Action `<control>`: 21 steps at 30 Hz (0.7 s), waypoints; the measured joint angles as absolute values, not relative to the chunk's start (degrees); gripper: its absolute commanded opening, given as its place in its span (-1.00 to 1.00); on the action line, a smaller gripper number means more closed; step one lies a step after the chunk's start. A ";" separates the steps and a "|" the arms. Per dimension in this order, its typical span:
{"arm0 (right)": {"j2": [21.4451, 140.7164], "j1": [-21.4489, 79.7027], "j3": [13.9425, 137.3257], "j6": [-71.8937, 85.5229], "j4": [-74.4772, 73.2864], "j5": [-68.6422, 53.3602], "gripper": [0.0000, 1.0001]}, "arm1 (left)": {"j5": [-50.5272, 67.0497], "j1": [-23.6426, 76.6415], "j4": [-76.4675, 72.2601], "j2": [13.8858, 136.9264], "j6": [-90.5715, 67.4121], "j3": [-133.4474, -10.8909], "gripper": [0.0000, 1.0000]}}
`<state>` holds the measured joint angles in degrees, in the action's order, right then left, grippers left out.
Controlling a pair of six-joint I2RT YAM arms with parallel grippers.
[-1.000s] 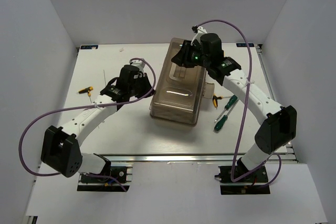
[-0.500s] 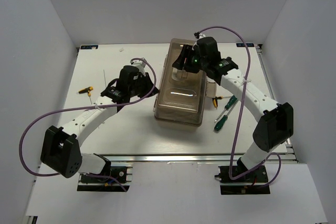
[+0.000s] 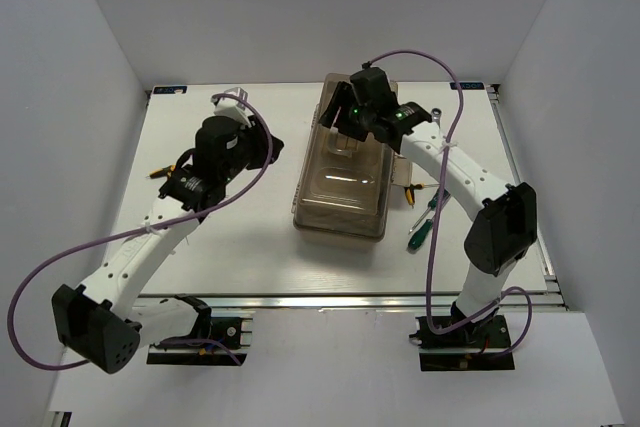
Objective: Sort the tools into containers
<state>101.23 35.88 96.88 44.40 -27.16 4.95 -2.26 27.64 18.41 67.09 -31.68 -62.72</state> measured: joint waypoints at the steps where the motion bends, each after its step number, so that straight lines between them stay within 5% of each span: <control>1: 101.65 36.18 97.45 44.64 -27.33 6.15 0.36 | -2.72 27.64 18.41 66.35 -31.53 -62.72 -0.16; 10: 102.08 37.34 97.56 46.78 -26.96 9.23 0.30 | -3.27 26.83 18.46 64.45 -30.44 -62.13 0.02; 21: 102.30 34.02 97.41 49.58 -26.26 -1.61 0.16 | 16.21 22.24 5.15 71.96 -31.90 -62.06 0.10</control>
<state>102.30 34.02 97.41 49.58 -26.26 -1.61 16.21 22.24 5.15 71.96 -31.90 -62.06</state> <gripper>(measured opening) 0.591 0.543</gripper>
